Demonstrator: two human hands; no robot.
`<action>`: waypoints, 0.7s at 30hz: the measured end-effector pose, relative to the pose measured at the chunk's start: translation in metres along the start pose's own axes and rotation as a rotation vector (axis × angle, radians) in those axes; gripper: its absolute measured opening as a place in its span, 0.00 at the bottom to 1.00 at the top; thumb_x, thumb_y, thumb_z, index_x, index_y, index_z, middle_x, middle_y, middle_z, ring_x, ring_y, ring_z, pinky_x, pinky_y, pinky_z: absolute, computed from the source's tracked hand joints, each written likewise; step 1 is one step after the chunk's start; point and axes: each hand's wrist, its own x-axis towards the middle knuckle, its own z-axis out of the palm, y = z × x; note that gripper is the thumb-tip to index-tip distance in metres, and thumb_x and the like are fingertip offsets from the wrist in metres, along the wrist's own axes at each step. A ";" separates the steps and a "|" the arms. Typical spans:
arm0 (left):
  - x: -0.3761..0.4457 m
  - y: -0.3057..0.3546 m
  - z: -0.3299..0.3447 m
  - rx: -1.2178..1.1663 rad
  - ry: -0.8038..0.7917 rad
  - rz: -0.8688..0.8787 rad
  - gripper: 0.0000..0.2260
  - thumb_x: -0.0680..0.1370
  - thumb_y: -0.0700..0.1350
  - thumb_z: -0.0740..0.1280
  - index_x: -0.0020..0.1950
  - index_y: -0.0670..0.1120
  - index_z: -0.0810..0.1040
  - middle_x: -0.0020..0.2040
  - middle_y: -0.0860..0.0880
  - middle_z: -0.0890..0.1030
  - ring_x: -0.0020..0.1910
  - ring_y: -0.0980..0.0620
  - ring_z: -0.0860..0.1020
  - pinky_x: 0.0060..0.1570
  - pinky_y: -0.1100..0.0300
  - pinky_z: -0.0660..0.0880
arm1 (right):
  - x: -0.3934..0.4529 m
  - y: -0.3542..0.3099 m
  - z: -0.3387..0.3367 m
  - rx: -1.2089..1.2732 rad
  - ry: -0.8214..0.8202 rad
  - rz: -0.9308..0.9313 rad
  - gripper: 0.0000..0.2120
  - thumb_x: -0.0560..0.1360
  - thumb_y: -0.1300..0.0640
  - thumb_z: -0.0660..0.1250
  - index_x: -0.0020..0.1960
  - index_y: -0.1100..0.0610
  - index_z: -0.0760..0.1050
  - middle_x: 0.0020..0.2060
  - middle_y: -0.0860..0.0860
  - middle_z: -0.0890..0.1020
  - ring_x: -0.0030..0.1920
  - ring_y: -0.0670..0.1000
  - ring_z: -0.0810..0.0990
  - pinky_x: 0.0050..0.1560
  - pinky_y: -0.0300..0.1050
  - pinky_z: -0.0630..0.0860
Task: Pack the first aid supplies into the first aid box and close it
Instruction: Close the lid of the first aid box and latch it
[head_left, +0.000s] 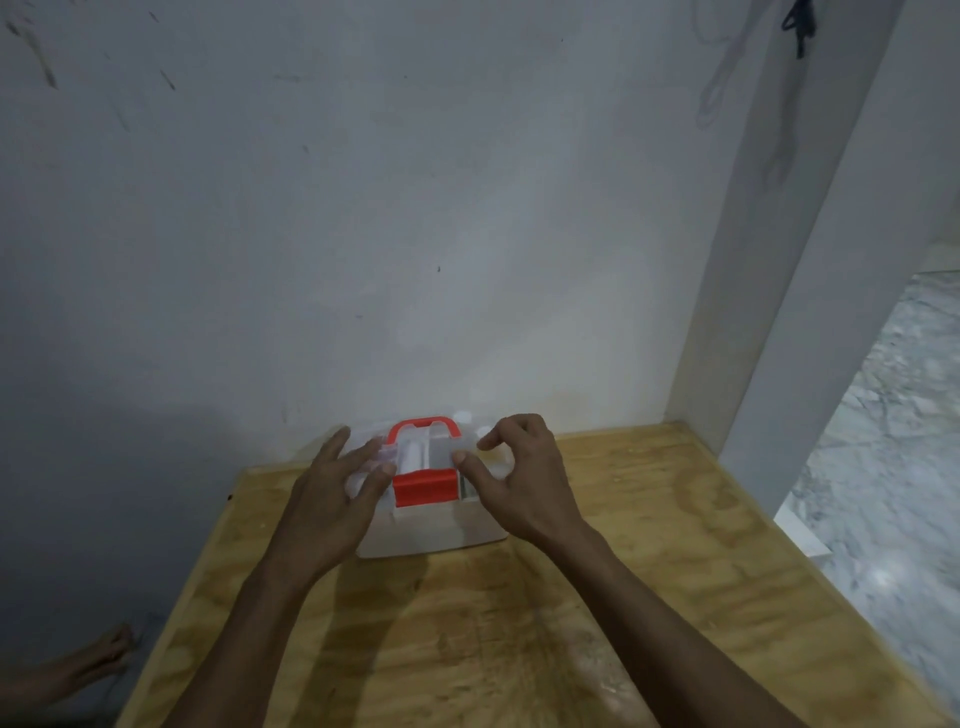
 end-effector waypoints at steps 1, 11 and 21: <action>0.002 0.002 -0.002 -0.017 -0.004 -0.016 0.29 0.72 0.65 0.61 0.71 0.55 0.71 0.78 0.50 0.60 0.75 0.45 0.62 0.68 0.41 0.65 | 0.002 -0.001 0.000 0.000 -0.024 0.015 0.19 0.71 0.38 0.71 0.54 0.51 0.76 0.57 0.46 0.70 0.58 0.46 0.69 0.51 0.37 0.71; -0.003 -0.009 0.011 0.124 -0.031 0.109 0.44 0.62 0.71 0.67 0.75 0.56 0.63 0.79 0.52 0.54 0.78 0.49 0.52 0.73 0.43 0.57 | -0.019 0.005 0.003 -0.043 -0.096 -0.050 0.32 0.69 0.34 0.70 0.69 0.41 0.68 0.75 0.45 0.58 0.72 0.48 0.57 0.65 0.47 0.68; 0.000 -0.021 0.020 0.163 0.011 0.149 0.53 0.57 0.83 0.50 0.76 0.57 0.60 0.79 0.53 0.53 0.78 0.50 0.51 0.73 0.45 0.55 | -0.031 0.013 0.019 -0.038 0.012 -0.081 0.31 0.70 0.30 0.66 0.70 0.39 0.67 0.76 0.46 0.61 0.73 0.49 0.61 0.65 0.52 0.71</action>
